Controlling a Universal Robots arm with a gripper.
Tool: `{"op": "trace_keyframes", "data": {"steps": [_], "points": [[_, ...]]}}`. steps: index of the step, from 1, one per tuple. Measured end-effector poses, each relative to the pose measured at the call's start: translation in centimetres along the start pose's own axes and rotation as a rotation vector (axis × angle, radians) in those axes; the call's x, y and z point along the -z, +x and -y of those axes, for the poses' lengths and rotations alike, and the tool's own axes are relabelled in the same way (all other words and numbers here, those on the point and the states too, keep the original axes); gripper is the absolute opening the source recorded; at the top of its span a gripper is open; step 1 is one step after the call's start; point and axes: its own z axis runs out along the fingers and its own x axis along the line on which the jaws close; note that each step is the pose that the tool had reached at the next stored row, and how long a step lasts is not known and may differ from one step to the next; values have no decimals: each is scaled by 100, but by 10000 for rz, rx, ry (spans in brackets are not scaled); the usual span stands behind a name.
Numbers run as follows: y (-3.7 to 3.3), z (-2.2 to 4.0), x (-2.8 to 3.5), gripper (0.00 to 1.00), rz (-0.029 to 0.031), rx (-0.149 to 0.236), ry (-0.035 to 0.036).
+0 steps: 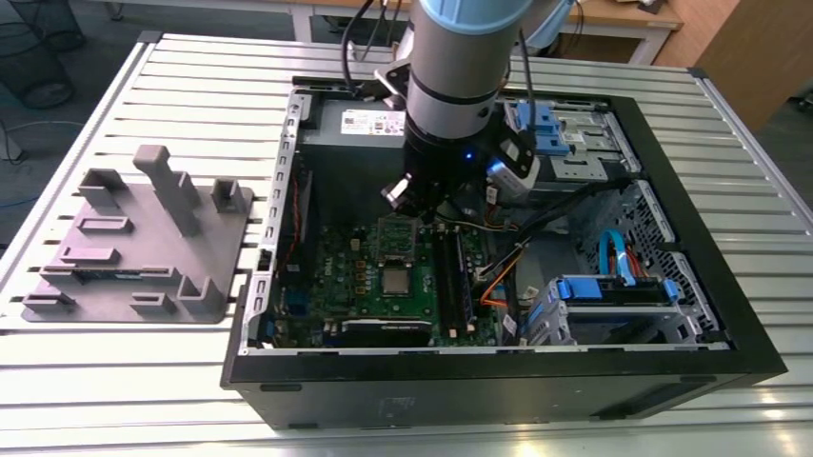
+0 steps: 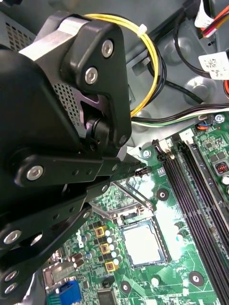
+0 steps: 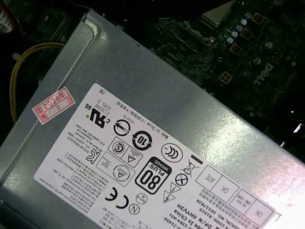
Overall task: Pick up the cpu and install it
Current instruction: 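Close the cpu cover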
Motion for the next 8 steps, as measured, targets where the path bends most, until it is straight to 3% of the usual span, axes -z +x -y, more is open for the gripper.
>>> {"op": "trace_keyframes", "data": {"steps": [8], "points": [[0, 0, 6, 11, -26, 353, -23]]}}
